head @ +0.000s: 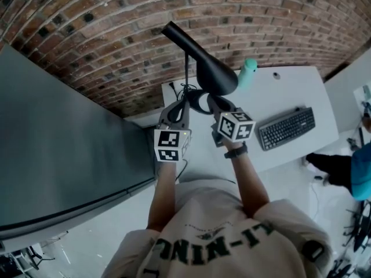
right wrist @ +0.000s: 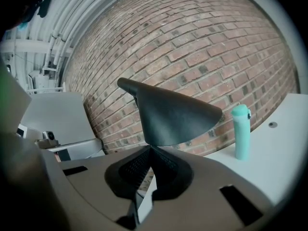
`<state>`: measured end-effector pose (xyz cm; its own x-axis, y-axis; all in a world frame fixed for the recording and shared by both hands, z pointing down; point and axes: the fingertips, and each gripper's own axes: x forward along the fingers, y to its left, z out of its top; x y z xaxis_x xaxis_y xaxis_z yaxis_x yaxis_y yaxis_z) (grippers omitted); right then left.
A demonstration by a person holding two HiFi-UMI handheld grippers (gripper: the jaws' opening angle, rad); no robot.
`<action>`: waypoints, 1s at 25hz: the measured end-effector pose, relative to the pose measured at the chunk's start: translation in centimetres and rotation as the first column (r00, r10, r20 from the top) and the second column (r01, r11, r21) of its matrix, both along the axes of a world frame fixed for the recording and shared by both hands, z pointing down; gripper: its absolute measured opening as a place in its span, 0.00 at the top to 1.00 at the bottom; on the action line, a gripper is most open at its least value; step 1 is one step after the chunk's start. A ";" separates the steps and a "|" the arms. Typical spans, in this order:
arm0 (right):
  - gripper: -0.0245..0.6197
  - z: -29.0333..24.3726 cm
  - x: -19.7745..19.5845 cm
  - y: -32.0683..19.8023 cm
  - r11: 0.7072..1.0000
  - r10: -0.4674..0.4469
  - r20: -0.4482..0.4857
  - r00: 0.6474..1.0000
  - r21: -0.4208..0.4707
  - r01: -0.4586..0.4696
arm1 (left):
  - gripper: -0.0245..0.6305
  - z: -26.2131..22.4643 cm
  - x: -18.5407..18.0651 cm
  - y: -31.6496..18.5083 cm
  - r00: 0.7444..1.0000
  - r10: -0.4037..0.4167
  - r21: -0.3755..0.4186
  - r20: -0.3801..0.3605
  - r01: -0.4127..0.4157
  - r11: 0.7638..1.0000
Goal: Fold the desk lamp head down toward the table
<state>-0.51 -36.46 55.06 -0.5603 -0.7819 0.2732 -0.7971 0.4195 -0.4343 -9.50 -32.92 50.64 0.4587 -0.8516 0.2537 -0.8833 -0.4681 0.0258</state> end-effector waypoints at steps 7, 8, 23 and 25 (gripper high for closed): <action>0.96 1.0 -0.1 0.3 1.000 0.024 -0.001 1.000 -0.011 -0.024 | 0.97 0.7 -0.8 -0.2 1.000 0.008 -0.014 0.010 -0.007 1.000; 0.96 1.0 0.0 0.3 1.000 0.026 -0.003 1.000 -0.012 -0.026 | 0.97 0.7 -0.8 -0.1 1.000 0.007 -0.015 0.007 -0.007 1.000; 0.96 -0.7 4.5 3.6 0.993 0.113 -0.130 0.985 0.062 -0.105 | 0.97 -0.4 1.3 2.2 0.999 0.027 0.004 -0.017 -0.027 1.000; 0.96 -1.4 5.4 4.5 0.987 0.138 -0.151 0.979 0.098 -0.125 | 0.97 -0.6 1.8 2.8 0.999 0.029 0.009 -0.022 -0.029 1.000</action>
<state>4.90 -31.98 53.64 -0.4066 -0.8706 0.2769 -0.9031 0.3372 -0.2658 -7.73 -30.10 50.00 0.4885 -0.8401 0.2357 -0.8687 -0.4936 0.0412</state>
